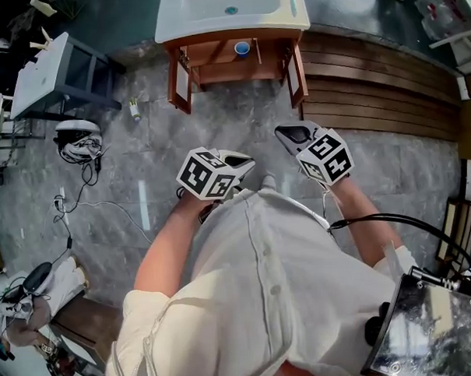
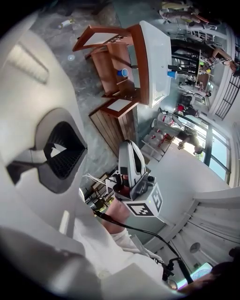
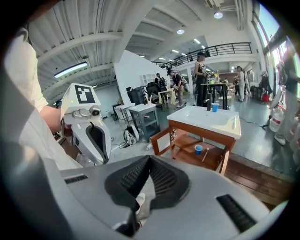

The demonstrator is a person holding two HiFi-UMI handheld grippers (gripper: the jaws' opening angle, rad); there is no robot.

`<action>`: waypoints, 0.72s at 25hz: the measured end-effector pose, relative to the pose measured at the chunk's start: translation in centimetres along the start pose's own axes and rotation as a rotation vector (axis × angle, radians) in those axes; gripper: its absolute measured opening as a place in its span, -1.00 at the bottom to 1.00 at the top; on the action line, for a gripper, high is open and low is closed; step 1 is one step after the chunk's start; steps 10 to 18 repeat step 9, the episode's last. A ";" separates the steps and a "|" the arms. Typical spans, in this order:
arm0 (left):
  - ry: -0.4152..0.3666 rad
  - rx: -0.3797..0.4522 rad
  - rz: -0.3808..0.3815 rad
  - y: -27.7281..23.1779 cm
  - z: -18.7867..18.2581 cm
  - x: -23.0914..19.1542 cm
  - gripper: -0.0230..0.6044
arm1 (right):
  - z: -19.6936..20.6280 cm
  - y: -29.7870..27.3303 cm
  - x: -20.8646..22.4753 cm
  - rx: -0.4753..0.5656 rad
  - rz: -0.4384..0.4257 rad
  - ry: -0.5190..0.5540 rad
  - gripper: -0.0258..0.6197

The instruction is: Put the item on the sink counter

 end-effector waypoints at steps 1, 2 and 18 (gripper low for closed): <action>-0.001 0.004 -0.002 -0.1 0.1 0.3 -0.91 | 0.1 0.2 -0.2 0.003 0.001 0.001 -0.90; -0.003 0.006 -0.004 -0.2 0.1 0.5 -0.91 | 0.3 0.5 -0.3 0.005 0.003 0.002 -0.90; -0.009 0.010 -0.005 -0.7 0.7 2.0 -0.91 | 1.3 1.8 -1.1 0.015 0.010 0.001 -0.90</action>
Point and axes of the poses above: the fingertips, and each gripper's own axes: y backward along the fingers, x to its right, z out of its underside, the point moved 9 cm from there along y, backward along the fingers, and after that the axes turned 13 degrees about y, right-handed, at the moved point
